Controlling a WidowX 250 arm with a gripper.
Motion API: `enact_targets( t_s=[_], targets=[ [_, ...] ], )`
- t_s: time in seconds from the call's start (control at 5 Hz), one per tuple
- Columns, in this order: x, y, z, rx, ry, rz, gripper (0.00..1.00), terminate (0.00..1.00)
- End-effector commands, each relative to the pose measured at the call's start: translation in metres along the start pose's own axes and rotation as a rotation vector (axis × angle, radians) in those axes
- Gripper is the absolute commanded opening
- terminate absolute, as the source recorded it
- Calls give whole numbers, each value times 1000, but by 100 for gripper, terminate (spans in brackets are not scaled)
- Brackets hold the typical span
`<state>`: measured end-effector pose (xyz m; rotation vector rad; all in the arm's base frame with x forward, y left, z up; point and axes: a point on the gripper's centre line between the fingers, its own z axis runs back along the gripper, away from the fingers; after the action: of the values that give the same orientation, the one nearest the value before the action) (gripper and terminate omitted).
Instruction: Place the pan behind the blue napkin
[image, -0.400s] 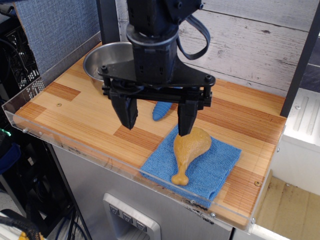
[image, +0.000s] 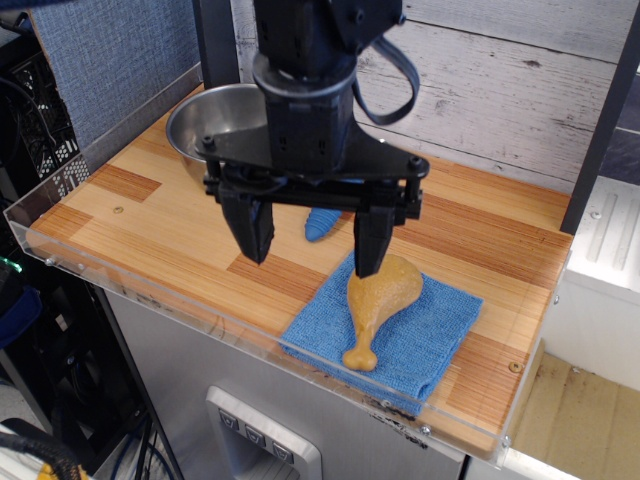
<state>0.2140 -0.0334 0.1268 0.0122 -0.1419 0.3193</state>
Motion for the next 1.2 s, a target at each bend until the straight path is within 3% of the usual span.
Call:
enact_targets(
  t_s=[0.0, 0.4, 0.8, 1.0],
  targets=[
    [44, 64, -18, 20, -50, 82, 100, 0],
    [94, 113, -34, 20, -69, 122, 100, 0],
    [147, 92, -35, -67, -103, -45, 100, 0],
    [167, 67, -41, -42, -96, -204, 100, 0]
  ],
)
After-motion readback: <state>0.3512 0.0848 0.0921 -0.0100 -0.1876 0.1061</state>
